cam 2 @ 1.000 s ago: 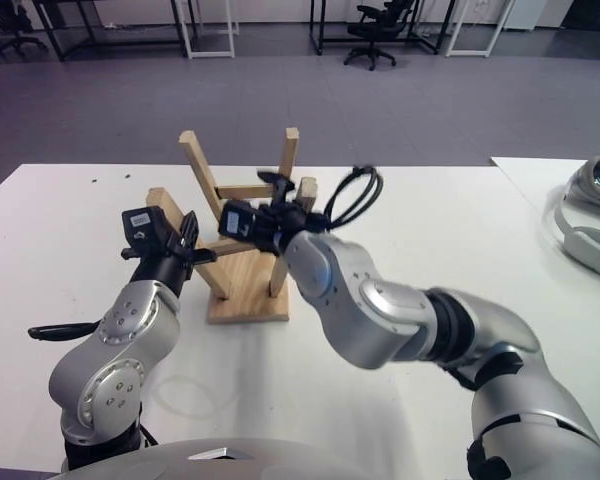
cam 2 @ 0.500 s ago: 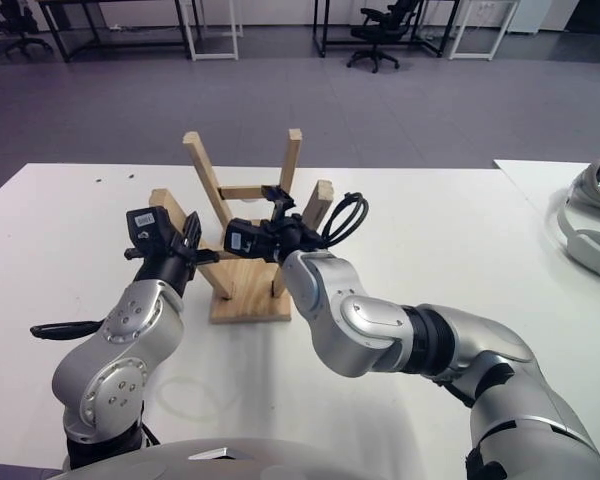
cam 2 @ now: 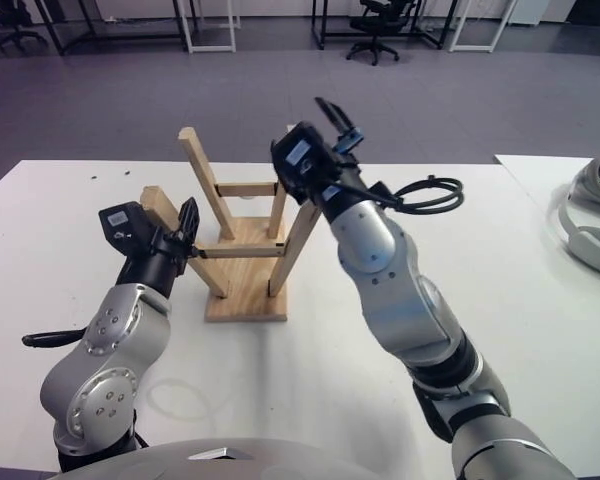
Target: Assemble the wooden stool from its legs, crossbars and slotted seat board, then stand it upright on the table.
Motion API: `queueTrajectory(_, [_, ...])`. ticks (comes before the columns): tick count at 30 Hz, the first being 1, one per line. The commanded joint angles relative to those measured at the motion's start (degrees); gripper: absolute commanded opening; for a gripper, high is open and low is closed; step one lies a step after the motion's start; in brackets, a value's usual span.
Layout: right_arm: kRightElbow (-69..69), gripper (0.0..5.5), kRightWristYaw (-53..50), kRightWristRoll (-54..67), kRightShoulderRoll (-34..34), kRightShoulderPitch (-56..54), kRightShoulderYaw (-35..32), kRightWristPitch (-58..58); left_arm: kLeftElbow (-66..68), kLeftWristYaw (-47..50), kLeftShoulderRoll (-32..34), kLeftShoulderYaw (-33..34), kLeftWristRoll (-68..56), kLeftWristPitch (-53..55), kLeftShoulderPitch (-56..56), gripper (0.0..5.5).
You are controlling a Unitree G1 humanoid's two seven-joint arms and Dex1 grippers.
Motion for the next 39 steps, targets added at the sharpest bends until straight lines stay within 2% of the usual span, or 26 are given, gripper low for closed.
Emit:
queueTrajectory(1, [3.61,3.96,2.66,9.01,4.20,-1.24,-18.96,1.49,-3.45,-4.28,-1.73,2.98,-6.34,-1.64,-1.58,3.71])
queueTrajectory(4, [4.34,3.96,3.35,12.37,4.00,1.38,-25.57,2.40,-2.86,-4.22,-3.08,5.58,-10.76,-1.77,-1.77,4.18])
queueTrajectory(7, [1.87,3.96,6.29,16.55,3.94,4.43,-26.03,1.86,-2.57,-4.29,-2.81,7.17,-15.37,-1.98,-1.16,4.74])
queueTrajectory(10, [4.62,3.96,14.64,22.72,-1.97,2.22,-27.20,1.06,-3.08,-6.63,-0.20,9.42,-23.52,-2.56,-2.54,4.79])
queueTrajectory(11, [7.33,3.96,16.87,24.26,-3.99,1.42,-28.44,1.09,-3.41,-8.16,2.18,10.17,-25.26,-2.28,-3.31,4.79])
queueTrajectory(13, [11.58,3.96,16.72,28.35,-3.18,1.27,-33.51,3.32,-1.39,-11.92,9.88,15.55,-27.79,-1.79,-7.77,4.79])
queueTrajectory(15, [12.68,3.96,14.10,33.78,1.85,2.99,-39.36,5.59,3.76,-16.70,20.60,21.73,-30.50,-0.19,-16.32,4.79])
queueTrajectory(17, [11.62,3.96,11.47,39.61,7.10,5.46,-44.24,7.05,10.68,-22.79,31.51,22.51,-30.61,3.72,-26.03,4.79])
queueTrajectory(19, [10.84,3.96,8.95,45.02,11.24,7.05,-47.65,6.68,17.80,-30.45,39.85,16.53,-29.51,9.75,-36.74,4.79])
queueTrajectory(20, [11.07,3.96,7.68,47.06,12.62,7.47,-49.05,5.96,21.75,-34.59,41.19,12.23,-29.95,13.20,-43.53,4.79])
queueTrajectory(23, [12.83,3.96,6.22,46.15,12.94,10.70,-48.40,0.86,33.90,-51.42,41.68,-3.25,-25.75,17.27,-62.14,4.79])
queueTrajectory(26, [15.15,3.96,5.88,40.51,12.16,16.60,-44.35,-5.75,48.00,-62.99,37.93,-16.51,-17.69,17.86,-75.22,4.79])
queueTrajectory(28, [16.65,3.96,5.74,33.64,10.66,21.59,-36.86,-10.05,49.54,-68.09,36.89,-22.12,-15.04,19.09,-77.63,4.79])
queueTrajectory(31, [16.82,3.96,5.54,28.32,11.45,26.10,-28.71,-15.33,44.20,-77.54,40.67,-31.48,-11.78,19.19,-75.62,4.79])
queueTrajectory(34, [16.96,3.96,4.44,27.68,12.74,26.20,-27.13,-18.59,44.17,-83.52,42.37,-39.33,-4.58,13.86,-73.74,4.79])
queueTrajectory(39, [18.56,3.96,3.57,27.63,12.88,25.02,-25.54,-21.48,48.83,-87.52,38.39,-44.30,3.14,9.33,-71.27,3.84])
